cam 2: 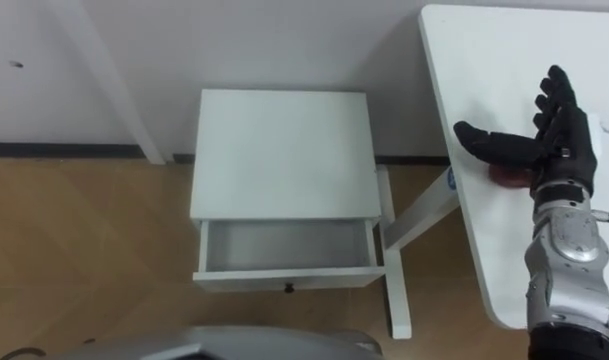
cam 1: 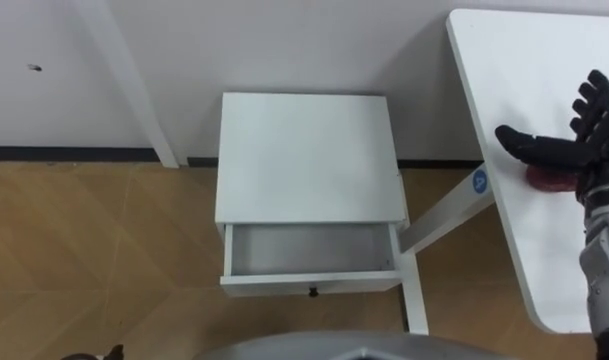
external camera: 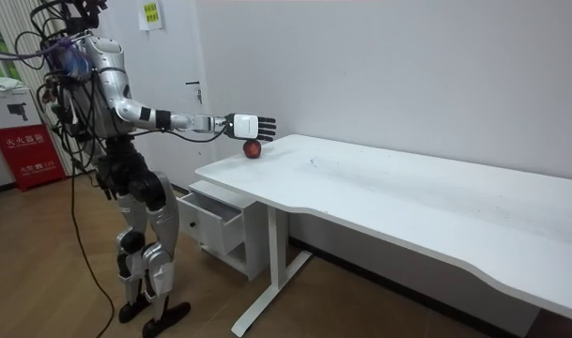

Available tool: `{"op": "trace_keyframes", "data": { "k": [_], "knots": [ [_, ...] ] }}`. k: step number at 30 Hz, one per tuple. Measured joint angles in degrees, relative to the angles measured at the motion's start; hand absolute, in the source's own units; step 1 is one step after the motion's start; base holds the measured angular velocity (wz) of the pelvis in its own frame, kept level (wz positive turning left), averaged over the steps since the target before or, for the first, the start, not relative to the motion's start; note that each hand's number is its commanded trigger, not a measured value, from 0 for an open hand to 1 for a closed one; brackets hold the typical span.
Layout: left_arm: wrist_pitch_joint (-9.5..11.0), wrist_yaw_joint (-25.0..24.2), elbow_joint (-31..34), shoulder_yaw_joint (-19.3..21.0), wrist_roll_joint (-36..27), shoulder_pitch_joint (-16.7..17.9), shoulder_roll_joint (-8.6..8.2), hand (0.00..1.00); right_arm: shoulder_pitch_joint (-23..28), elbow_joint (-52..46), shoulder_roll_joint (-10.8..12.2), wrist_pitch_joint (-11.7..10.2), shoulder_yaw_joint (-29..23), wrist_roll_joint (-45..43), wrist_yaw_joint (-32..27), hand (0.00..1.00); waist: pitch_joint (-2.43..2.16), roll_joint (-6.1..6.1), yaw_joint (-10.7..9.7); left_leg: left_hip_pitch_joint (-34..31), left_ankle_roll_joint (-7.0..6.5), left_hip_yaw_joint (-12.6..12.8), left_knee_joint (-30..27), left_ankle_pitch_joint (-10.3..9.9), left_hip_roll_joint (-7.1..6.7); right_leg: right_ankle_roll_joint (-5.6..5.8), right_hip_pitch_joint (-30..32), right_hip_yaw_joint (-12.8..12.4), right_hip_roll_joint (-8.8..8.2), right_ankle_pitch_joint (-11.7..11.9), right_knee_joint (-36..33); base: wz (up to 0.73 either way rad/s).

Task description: Put apple and close drawer

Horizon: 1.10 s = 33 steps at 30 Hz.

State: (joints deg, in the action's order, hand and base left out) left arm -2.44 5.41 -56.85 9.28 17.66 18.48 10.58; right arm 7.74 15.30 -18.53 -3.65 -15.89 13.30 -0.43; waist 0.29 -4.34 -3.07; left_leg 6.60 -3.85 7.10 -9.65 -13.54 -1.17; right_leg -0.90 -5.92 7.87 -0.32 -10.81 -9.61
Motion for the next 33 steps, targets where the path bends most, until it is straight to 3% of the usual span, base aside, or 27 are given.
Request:
{"op": "trace_keyframes", "data": {
  "k": [14, 22, 33],
  "knots": [
    [0.80, 0.00, -0.02, 0.14, -0.01, 0.05, 0.44, 0.00, 0.07, 0.00, -0.16, -0.01, -0.46, -4.75, -2.57, 0.00, -0.59, 0.26, -0.41, 0.21, 0.01, -0.38, 0.00, -0.02, 0.01, 0.00, 0.09, 0.08, 0.02, 0.00, -0.03, 0.00],
    [1.57, 0.01, -0.02, 1.62, 0.01, 0.09, 0.47, 0.00, 0.08, 0.30, -0.16, -0.03, -1.19, -5.39, -4.57, 0.00, -0.40, -0.28, -0.33, 0.70, 0.01, -0.35, 0.01, -0.01, 0.02, 0.00, 0.01, 0.06, 0.01, 0.00, -0.06, 0.00],
    [1.62, -1.20, -0.05, 1.76, 0.04, 0.12, 1.04, 0.00, 0.10, 0.29, -0.15, -0.03, -1.18, -13.66, -4.36, 0.00, -0.43, -0.06, -0.41, 0.19, 0.01, -0.25, 0.19, -0.02, 0.04, 0.00, 0.04, -0.14, 0.08, 0.00, -0.15, 0.00]
  ]
}}
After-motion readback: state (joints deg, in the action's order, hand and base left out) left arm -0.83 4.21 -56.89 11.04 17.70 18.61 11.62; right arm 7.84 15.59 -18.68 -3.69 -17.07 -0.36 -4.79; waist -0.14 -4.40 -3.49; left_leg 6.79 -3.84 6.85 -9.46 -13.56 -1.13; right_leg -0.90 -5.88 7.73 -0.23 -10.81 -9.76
